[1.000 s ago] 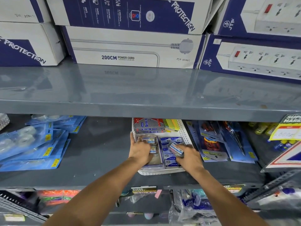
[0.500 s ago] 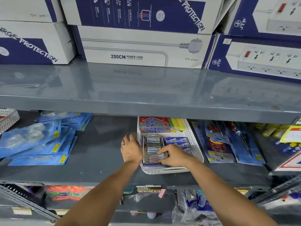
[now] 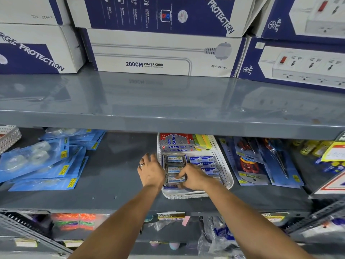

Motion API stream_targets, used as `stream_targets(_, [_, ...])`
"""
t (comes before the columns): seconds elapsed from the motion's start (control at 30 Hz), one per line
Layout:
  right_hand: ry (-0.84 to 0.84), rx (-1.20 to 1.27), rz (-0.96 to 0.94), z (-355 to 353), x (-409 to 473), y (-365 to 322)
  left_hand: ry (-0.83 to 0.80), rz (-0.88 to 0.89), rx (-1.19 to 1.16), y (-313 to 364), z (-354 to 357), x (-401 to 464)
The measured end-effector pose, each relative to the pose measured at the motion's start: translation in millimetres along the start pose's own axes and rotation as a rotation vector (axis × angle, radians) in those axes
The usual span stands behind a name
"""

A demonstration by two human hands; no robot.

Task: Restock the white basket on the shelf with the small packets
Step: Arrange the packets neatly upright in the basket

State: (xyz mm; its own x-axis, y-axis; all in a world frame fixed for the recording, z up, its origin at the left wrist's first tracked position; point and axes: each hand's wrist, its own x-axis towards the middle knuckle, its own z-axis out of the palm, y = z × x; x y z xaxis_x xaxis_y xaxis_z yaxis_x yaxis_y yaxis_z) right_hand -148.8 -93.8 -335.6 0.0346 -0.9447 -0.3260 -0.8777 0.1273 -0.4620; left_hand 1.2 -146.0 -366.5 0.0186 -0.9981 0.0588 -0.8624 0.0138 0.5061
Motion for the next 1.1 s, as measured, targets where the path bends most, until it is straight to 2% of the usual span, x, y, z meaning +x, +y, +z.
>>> stream_targets(0.27, [0.108, -0.047, -0.024, 4, -4, -3, -0.003, -0.006, 0.022, 0, 0, 1])
stream_targets(0.43, [0.060, -0.064, -0.020, 3, -3, -1, 0.018, 0.010, 0.031, 0, 1, 1])
stream_targets(0.63, [0.120, -0.134, -0.038, 7, 3, -1, 0.038, 0.028, 0.072, 2, 1, 2])
stream_targets(0.7, [0.087, -0.031, -0.045, 1, 3, 3, 0.057, 0.093, 0.139, 4, -2, 1])
stream_targets(0.77, [0.143, 0.136, -0.032, -7, -1, 14, 0.044, 0.285, 0.275, 9, -5, -1])
stream_targets(0.83, [0.362, 0.202, 0.045, -14, -2, 35, -0.059, 0.488, 0.408, 20, -4, -7])
stream_targets(0.87, [0.408, 0.189, 0.091, -16, -3, 46, -0.142, 0.545, 0.454, 26, -2, -10])
stream_targets(0.9, [0.374, 0.156, 0.134, -17, -6, 53, -0.257, 0.562, 0.501, 31, 2, -14])
stream_targets(1.0, [0.072, 0.041, 0.210, -15, -13, 63, -0.573, 0.537, 0.624, 37, 11, -17])
stream_targets(1.1, [-0.117, -0.097, 0.254, -10, -13, 64, -0.660, 0.520, 0.643, 36, 17, -12])
